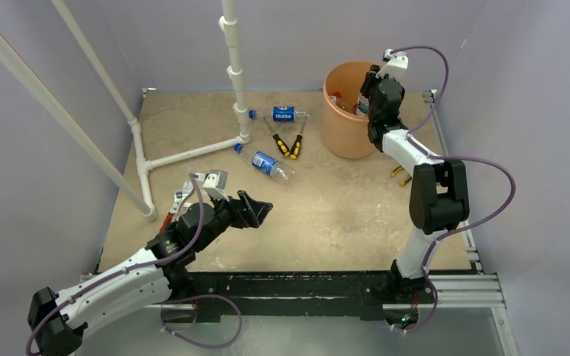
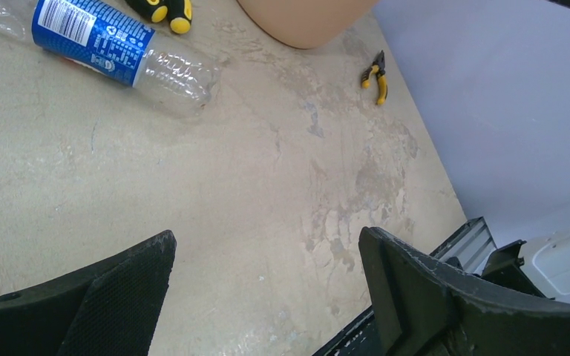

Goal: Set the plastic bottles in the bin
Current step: Place the plastic bottle in the trash bin.

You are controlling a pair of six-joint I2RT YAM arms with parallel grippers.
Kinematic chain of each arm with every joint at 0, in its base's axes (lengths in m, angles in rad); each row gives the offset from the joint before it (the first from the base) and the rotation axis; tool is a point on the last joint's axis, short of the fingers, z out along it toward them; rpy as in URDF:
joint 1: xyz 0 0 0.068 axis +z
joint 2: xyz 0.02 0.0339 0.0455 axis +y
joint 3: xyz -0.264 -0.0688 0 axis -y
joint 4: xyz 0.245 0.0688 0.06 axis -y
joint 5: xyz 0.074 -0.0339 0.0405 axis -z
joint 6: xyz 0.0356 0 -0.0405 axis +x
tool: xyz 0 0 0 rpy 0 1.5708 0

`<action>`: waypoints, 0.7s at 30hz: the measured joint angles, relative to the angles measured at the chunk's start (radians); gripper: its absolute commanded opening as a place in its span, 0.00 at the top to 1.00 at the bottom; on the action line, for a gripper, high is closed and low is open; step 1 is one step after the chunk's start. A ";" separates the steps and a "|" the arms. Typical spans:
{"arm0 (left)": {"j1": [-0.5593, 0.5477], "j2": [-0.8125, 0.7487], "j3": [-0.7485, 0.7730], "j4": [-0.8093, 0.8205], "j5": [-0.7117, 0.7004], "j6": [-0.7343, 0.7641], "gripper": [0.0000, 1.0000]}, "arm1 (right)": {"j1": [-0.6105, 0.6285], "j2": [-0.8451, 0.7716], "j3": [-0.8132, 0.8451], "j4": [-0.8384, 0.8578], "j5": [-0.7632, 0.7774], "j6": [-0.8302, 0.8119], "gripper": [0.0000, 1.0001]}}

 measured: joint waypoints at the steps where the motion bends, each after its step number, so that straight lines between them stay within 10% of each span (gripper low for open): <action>1: 0.000 0.009 0.000 0.001 0.000 0.000 0.07 | 0.000 0.002 0.000 -0.001 -0.002 -0.005 1.00; 21: 0.000 0.039 0.000 0.014 0.000 0.000 0.07 | -0.019 0.043 0.132 -0.174 -0.235 0.066 1.00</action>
